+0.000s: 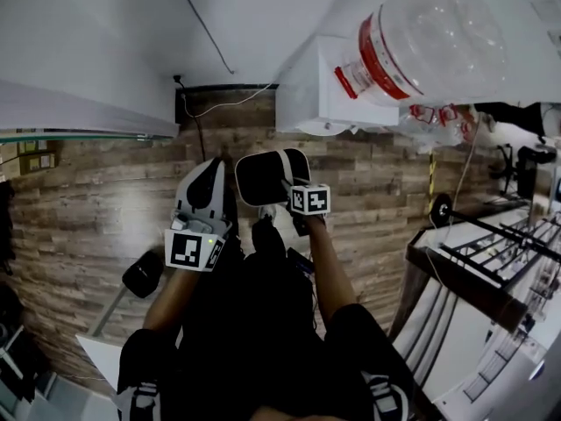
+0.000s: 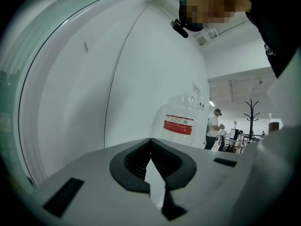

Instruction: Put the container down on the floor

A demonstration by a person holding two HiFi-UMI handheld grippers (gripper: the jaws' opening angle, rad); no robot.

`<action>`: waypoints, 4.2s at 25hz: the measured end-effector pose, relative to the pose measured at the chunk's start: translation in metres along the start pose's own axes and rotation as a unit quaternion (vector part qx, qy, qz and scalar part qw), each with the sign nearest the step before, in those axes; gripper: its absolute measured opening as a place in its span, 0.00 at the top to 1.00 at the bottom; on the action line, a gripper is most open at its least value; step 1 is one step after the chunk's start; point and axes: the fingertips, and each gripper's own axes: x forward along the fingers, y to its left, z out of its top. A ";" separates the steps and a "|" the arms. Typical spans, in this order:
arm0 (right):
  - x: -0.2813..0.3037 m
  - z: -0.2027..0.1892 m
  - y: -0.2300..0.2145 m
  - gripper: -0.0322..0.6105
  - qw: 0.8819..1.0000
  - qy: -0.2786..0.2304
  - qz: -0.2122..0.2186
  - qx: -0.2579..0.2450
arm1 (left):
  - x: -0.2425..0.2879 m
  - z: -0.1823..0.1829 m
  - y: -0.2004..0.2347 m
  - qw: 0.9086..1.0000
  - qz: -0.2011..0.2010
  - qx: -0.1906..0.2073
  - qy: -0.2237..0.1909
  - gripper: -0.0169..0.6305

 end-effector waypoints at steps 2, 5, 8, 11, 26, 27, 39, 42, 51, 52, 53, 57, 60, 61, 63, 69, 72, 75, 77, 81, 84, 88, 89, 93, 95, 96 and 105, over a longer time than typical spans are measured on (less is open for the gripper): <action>0.012 0.007 0.004 0.77 1.000 -0.004 -0.001 0.000 | 0.006 -0.003 0.010 1.000 -0.003 -0.004 0.002 0.93; 0.036 0.017 0.006 0.77 1.000 -0.010 -0.007 -0.006 | 0.015 -0.016 0.027 1.000 -0.010 -0.008 0.002 0.93; 0.059 0.028 0.005 0.77 1.000 -0.014 -0.011 -0.007 | 0.028 -0.029 0.043 1.000 -0.015 -0.007 0.013 0.93; 0.079 0.038 0.000 0.77 1.000 -0.017 -0.014 0.001 | 0.040 -0.039 0.056 1.000 -0.017 -0.006 0.021 0.93; 0.196 0.094 -0.031 0.77 0.999 -0.030 -0.015 0.035 | 0.113 -0.101 0.113 0.998 -0.036 -0.022 0.052 0.93; 0.202 0.097 -0.033 0.77 0.999 -0.031 -0.016 0.036 | 0.114 -0.105 0.115 0.998 -0.035 -0.024 0.053 0.93; 0.294 0.119 -0.055 0.77 0.998 -0.040 -0.020 0.033 | 0.128 -0.140 0.153 0.997 -0.029 -0.041 0.052 0.93; 0.309 0.119 -0.059 0.77 0.998 -0.041 -0.027 0.032 | 0.125 -0.149 0.159 0.997 -0.032 -0.046 0.058 0.93; 0.366 0.133 -0.079 0.77 0.998 -0.042 -0.037 0.040 | 0.124 -0.182 0.182 0.996 -0.025 -0.046 0.079 0.93; 0.371 0.135 -0.081 0.77 0.998 -0.043 -0.039 0.040 | 0.123 -0.184 0.184 0.995 -0.024 -0.047 0.081 0.93; 0.376 0.137 -0.083 0.77 0.997 -0.043 -0.040 0.039 | 0.123 -0.186 0.186 0.995 -0.023 -0.048 0.083 0.93; 0.393 0.146 -0.090 0.77 0.997 -0.045 -0.043 0.035 | 0.124 -0.192 0.191 0.995 -0.024 -0.045 0.088 0.93; 0.402 0.151 -0.097 0.77 0.998 -0.045 -0.045 0.028 | 0.127 -0.191 0.193 0.995 -0.026 -0.041 0.088 0.93; 0.405 0.151 -0.099 0.77 0.998 -0.045 -0.045 0.026 | 0.127 -0.191 0.193 0.995 -0.027 -0.039 0.088 0.93; 0.411 0.152 -0.103 0.77 0.998 -0.044 -0.046 0.024 | 0.128 -0.192 0.195 0.995 -0.029 -0.035 0.092 0.93; 0.432 0.155 -0.112 0.77 0.998 -0.039 -0.044 0.021 | 0.131 -0.199 0.205 0.994 -0.025 -0.035 0.100 0.93; 0.437 0.159 -0.120 0.77 0.998 -0.047 -0.046 0.024 | 0.133 -0.204 0.206 0.994 -0.022 -0.036 0.104 0.93; 0.438 0.169 -0.134 0.77 0.997 -0.051 -0.058 0.025 | 0.138 -0.209 0.209 0.993 -0.021 -0.036 0.107 0.93; 0.439 0.167 -0.142 0.77 0.996 -0.041 -0.070 0.024 | 0.139 -0.211 0.210 0.993 -0.020 -0.037 0.108 0.93; 0.440 0.156 -0.156 0.77 0.995 -0.032 -0.086 0.032 | 0.143 -0.212 0.209 0.993 -0.019 -0.041 0.109 0.93; 0.440 0.157 -0.156 0.77 0.995 -0.037 -0.091 0.036 | 0.145 -0.210 0.208 0.993 -0.020 -0.039 0.109 0.93; 0.442 0.156 -0.156 0.77 0.993 -0.034 -0.107 0.039 | 0.145 -0.210 0.206 0.993 -0.018 -0.038 0.108 0.93; 0.443 0.156 -0.157 0.77 0.993 -0.036 -0.109 0.041 | 0.144 -0.211 0.205 0.993 -0.018 -0.038 0.107 0.93; 0.447 0.155 -0.154 0.73 0.993 -0.036 -0.103 0.050 | 0.141 -0.210 0.201 0.994 -0.015 -0.041 0.103 0.93; 0.444 0.152 -0.152 0.66 0.993 -0.034 -0.105 0.052 | 0.137 -0.209 0.197 0.994 -0.014 -0.042 0.103 0.93; 0.441 0.150 -0.152 0.65 0.992 -0.035 -0.108 0.053 | 0.135 -0.209 0.195 0.994 -0.015 -0.042 0.102 0.93; 0.385 0.150 -0.138 0.63 0.988 -0.088 -0.110 0.062 | 0.115 -0.189 0.168 0.996 -0.013 -0.033 0.081 0.93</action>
